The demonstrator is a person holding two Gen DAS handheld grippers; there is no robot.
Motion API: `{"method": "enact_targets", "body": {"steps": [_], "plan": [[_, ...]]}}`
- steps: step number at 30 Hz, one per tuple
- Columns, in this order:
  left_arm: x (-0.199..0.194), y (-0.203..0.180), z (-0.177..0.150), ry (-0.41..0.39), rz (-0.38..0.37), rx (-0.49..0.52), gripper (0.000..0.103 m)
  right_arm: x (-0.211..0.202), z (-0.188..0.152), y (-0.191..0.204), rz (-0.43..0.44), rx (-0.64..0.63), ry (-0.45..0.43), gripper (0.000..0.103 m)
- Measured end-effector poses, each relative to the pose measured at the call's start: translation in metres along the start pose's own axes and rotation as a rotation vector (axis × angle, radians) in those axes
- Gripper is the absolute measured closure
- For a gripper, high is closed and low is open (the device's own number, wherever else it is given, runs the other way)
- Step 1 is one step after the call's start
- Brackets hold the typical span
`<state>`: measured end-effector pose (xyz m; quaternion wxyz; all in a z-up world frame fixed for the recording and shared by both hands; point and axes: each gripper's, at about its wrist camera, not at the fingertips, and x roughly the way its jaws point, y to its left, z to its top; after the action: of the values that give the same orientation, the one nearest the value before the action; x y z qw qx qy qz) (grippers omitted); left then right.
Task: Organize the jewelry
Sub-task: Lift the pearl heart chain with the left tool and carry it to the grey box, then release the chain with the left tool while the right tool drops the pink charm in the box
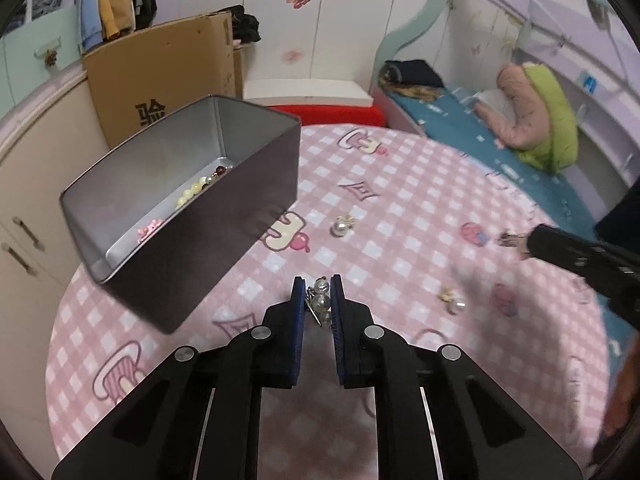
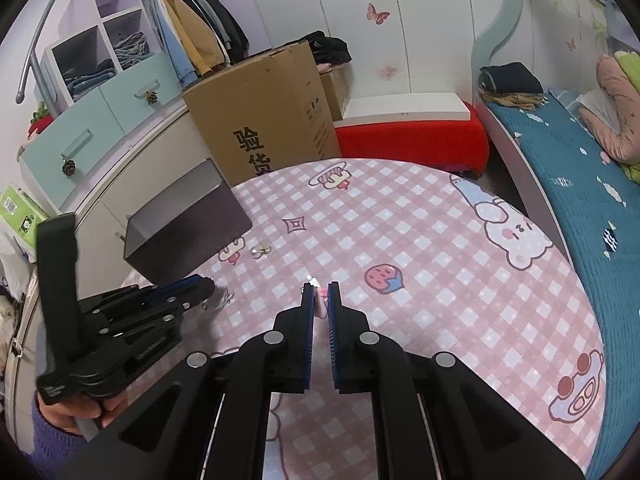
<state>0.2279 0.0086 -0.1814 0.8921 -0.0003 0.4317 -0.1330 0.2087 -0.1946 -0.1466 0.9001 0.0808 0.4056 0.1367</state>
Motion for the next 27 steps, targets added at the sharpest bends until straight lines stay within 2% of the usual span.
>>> {"method": "enact_targets", "body": {"steps": [7,16,20,27], "plan": [[-0.051,0.005,0.013,-0.072,-0.107,-0.016,0.09,-0.012,0.008,0.022,0.025,-0.031,-0.027,0.096],[-0.108,0.026,0.055,-0.176,-0.178,-0.025,0.09,-0.016,0.037,0.064,0.075,-0.095,-0.06,0.096],[-0.118,0.047,0.073,-0.202,-0.141,-0.033,0.09,-0.009,0.055,0.086,0.102,-0.121,-0.067,0.096],[-0.091,0.082,0.088,-0.141,-0.087,-0.077,0.09,0.021,0.079,0.124,0.134,-0.166,-0.047,0.096]]}}
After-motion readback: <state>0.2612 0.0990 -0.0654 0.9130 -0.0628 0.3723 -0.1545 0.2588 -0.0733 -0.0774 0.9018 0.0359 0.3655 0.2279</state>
